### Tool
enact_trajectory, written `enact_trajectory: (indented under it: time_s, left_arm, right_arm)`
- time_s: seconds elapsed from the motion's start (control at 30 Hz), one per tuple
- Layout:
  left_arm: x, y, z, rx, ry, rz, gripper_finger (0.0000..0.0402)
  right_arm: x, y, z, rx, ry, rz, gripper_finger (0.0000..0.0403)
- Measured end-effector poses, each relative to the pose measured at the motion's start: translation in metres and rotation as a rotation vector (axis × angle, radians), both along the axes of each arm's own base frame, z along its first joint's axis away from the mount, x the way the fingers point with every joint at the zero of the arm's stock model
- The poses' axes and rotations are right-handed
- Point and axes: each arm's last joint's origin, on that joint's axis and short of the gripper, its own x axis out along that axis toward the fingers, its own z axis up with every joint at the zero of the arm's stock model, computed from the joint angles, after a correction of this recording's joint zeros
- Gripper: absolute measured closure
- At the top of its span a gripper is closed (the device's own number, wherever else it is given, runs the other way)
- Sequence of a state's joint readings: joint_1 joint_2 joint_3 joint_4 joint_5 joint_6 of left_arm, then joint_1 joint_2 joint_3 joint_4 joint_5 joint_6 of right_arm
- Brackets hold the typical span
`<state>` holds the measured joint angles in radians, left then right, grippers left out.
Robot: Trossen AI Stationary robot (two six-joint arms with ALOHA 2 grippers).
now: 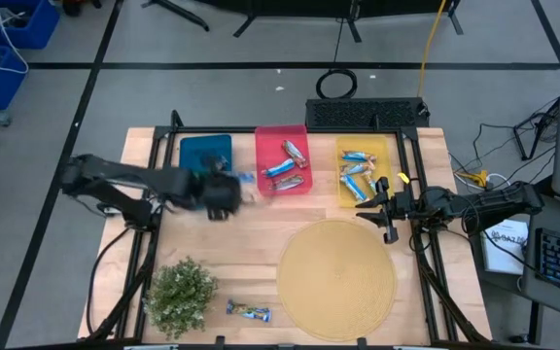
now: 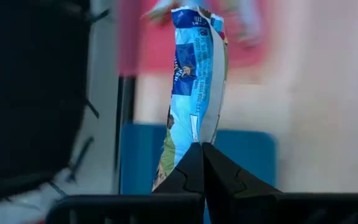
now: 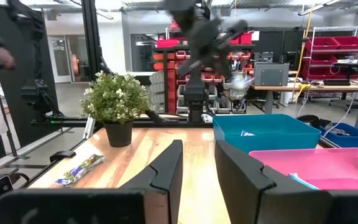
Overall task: Pick and place Granola Bars by type
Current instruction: Put the blue granola bar into the blue bin
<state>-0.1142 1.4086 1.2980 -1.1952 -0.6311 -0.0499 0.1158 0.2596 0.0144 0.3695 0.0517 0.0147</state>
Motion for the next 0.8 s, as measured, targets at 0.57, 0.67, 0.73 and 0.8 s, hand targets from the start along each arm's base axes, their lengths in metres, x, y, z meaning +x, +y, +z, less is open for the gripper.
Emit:
enact_trajectory:
  time_s: [0.57,0.67,0.73,0.8]
  left_arm:
    - [-0.116,0.107,-0.065,-0.337,-0.262,0.518,0.04]
    - [-0.11,0.124,-0.07,-0.394,-0.307,0.536,0.04]
    - [-0.107,0.134,-0.074,-0.401,-0.311,0.551,0.04]
    - [-0.107,0.14,-0.079,-0.411,-0.304,0.594,0.0397]
  right_arm:
    - [0.0,0.0,0.0,0.0,0.0,0.0,0.0316]
    - [0.0,0.0,0.0,0.0,0.0,0.0,0.0317]
    - [0.0,0.0,0.0,0.0,-0.001,0.0,0.0316]
    - [0.0,0.0,0.0,0.0,0.0,0.0,0.0316]
